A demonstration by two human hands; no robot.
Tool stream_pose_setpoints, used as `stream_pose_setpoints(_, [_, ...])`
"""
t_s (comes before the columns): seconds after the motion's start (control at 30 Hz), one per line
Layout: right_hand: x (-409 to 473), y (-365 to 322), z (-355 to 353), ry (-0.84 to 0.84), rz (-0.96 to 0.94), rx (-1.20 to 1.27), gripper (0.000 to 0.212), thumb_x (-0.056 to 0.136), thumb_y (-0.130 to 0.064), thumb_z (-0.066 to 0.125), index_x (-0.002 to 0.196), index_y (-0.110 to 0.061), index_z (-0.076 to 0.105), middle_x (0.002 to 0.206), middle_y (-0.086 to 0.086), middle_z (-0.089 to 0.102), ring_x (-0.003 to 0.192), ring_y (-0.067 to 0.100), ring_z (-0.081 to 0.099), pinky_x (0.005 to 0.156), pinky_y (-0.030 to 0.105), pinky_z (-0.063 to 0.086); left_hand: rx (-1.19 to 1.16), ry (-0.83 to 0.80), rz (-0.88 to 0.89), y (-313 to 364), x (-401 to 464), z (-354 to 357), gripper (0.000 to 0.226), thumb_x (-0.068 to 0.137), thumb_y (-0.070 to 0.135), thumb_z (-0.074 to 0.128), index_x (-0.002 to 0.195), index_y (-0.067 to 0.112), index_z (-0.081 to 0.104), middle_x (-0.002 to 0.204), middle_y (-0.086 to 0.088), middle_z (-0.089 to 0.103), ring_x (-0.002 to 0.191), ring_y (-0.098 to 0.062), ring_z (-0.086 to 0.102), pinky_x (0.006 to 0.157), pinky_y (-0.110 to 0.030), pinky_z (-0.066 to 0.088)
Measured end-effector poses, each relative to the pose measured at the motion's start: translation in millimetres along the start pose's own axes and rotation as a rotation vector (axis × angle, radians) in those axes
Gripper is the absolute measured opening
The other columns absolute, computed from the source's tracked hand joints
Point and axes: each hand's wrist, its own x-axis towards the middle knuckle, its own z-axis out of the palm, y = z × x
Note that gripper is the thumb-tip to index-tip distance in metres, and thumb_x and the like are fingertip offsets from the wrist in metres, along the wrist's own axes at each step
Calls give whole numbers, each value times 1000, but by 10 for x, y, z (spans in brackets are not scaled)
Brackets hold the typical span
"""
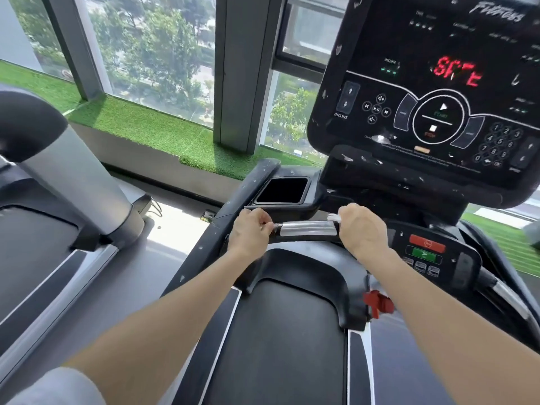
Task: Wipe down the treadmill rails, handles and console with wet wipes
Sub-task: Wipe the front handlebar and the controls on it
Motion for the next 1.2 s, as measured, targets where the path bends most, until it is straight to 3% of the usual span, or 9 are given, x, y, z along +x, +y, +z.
stream_pose_setpoints(0.23, [4, -607, 73, -92, -238, -24, 36, 86, 4, 44, 110, -15, 63, 111, 4, 61, 106, 25, 57, 78, 33, 48, 122, 25, 25, -290, -11, -236, 15, 94, 25, 53, 103, 18, 63, 109, -4, 50, 101, -22, 51, 90, -37, 45])
stream_pose_setpoints(0.37, [-80, -1017, 87, -100, -362, -11, 32, 93, -4, 42, 115, -14, 63, 115, 6, 60, 108, 27, 55, 81, 34, 46, 159, 66, 16, -501, -27, -395, 13, 94, 23, 54, 101, 17, 63, 108, -5, 52, 101, -23, 51, 89, -35, 44])
stream_pose_setpoints(0.5, [-140, -1270, 66, -119, -375, -28, 26, 94, -2, 43, 111, -5, 61, 114, 11, 62, 108, 31, 57, 82, 35, 47, 179, 94, -22, -699, -57, -546, 12, 93, 19, 54, 101, 15, 63, 111, -6, 52, 103, -24, 51, 87, -33, 42])
stream_pose_setpoints(0.77, [-181, -1532, 233, -208, -399, 151, 26, 88, 1, 47, 103, -12, 63, 106, 8, 63, 101, 31, 59, 74, 34, 43, 220, 65, -12, -821, -100, -605, 12, 93, 18, 54, 102, 16, 62, 113, -5, 51, 103, -22, 50, 81, -27, 38])
stream_pose_setpoints(0.93, [-198, -1218, 273, 78, -250, 309, 25, 88, -5, 45, 96, -18, 65, 92, 1, 61, 92, 25, 55, 61, 30, 39, 225, 35, 76, -701, -93, -492, 13, 93, 19, 55, 103, 14, 63, 108, -4, 51, 100, -22, 50, 80, -28, 41])
stream_pose_setpoints(1.07, [-213, -837, 312, 381, -99, 331, 10, 80, 0, 62, 81, -8, 68, 76, 5, 59, 73, 28, 55, 44, 28, 36, 235, 25, 120, -642, -92, -425, 13, 95, 20, 53, 103, 16, 62, 106, -2, 48, 100, -20, 48, 78, -28, 41])
stream_pose_setpoints(1.2, [-251, -874, 490, 364, -69, 356, 14, 71, 8, 66, 78, -4, 67, 74, 9, 54, 62, 29, 54, 45, 25, 29, 245, 37, 103, -689, -120, -468, 13, 94, 20, 54, 103, 16, 62, 108, -3, 49, 101, -21, 48, 79, -28, 42])
